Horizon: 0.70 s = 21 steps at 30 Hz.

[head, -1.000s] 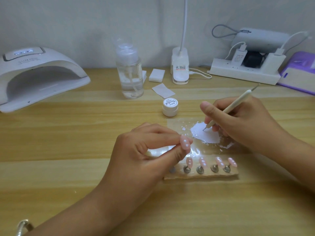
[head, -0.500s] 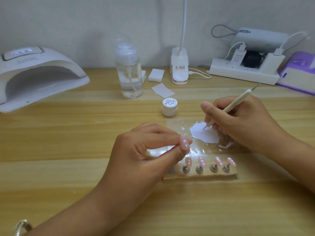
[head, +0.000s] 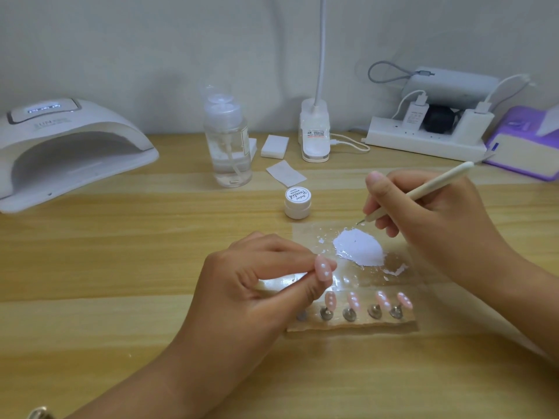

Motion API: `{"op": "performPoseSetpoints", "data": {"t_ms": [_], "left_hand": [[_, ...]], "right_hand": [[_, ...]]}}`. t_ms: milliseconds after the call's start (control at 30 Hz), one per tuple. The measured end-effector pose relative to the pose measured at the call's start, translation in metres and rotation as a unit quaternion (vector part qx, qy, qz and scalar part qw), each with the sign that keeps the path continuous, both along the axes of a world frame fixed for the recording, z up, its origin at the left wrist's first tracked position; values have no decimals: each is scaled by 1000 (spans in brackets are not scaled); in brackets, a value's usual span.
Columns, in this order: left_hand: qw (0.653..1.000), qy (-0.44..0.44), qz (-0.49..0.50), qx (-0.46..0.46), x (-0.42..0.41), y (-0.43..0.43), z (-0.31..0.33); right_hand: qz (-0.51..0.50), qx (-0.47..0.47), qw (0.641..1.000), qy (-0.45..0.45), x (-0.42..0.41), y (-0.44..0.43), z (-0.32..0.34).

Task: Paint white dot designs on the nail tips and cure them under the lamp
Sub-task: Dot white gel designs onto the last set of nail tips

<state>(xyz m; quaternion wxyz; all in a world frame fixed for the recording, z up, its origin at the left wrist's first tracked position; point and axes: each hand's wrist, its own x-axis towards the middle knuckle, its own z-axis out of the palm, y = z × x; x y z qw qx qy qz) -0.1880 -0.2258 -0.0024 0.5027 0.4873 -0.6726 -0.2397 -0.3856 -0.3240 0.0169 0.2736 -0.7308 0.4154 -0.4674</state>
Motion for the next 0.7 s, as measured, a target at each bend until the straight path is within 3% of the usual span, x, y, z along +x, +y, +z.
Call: {"op": "performPoseSetpoints", "data": {"t_ms": [433, 567, 700], "left_hand": [[1000, -4, 5, -3, 0, 0, 0], [1000, 2, 7, 0, 0, 0, 0], [1000, 6, 3, 4, 0, 1, 0]], "right_hand": [[-14, 29, 998, 51, 1, 2, 2], [-16, 4, 999, 33, 2, 4, 6], [49, 37, 997, -36, 10, 18, 17]]}}
